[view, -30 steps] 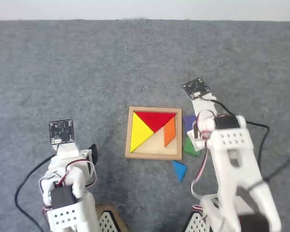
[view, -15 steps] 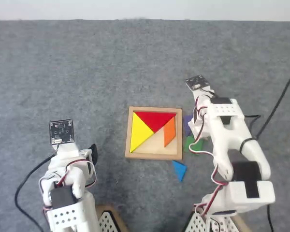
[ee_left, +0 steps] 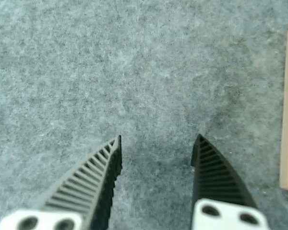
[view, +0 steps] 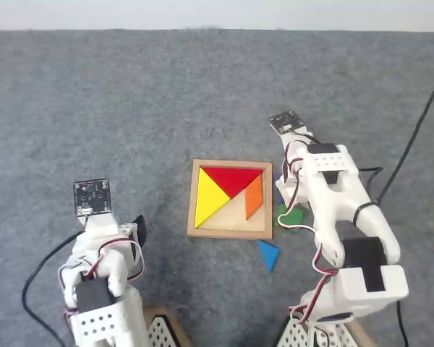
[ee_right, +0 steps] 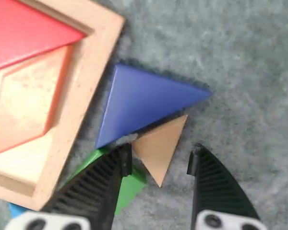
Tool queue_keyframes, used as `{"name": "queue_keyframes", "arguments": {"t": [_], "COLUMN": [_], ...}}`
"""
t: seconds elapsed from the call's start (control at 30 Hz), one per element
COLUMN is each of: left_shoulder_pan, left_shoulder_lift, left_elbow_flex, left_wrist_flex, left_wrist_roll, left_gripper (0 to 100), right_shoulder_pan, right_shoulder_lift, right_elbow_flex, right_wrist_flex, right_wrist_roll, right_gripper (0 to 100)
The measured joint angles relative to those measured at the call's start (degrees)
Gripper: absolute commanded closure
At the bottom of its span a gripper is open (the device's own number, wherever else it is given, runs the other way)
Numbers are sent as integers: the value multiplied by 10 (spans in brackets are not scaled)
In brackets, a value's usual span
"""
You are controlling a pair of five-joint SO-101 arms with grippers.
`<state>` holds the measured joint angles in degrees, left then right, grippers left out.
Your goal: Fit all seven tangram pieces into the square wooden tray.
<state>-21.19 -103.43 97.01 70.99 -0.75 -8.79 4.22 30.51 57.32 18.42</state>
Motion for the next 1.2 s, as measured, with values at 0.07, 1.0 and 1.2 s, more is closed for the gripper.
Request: {"name": "queue_keyframes", "arguments": {"t": [0.07,1.0,1.2], "left_shoulder_pan": [0,0,0], "left_shoulder_lift": [0,0,0], "left_elbow_flex": [0,0,0], "left_wrist_flex": [0,0,0], "left_wrist_roll": [0,0,0], "left_gripper": [766,766,766], "right_shoulder_pan": [1,-6,2], "right_shoulder_lift": [0,69,69], "right_elbow_flex": [0,-44,-49], "right_wrist_flex": [0,-4,-2], "right_wrist_roll": [0,-140,-140], "right_gripper": [790,902,950]}}
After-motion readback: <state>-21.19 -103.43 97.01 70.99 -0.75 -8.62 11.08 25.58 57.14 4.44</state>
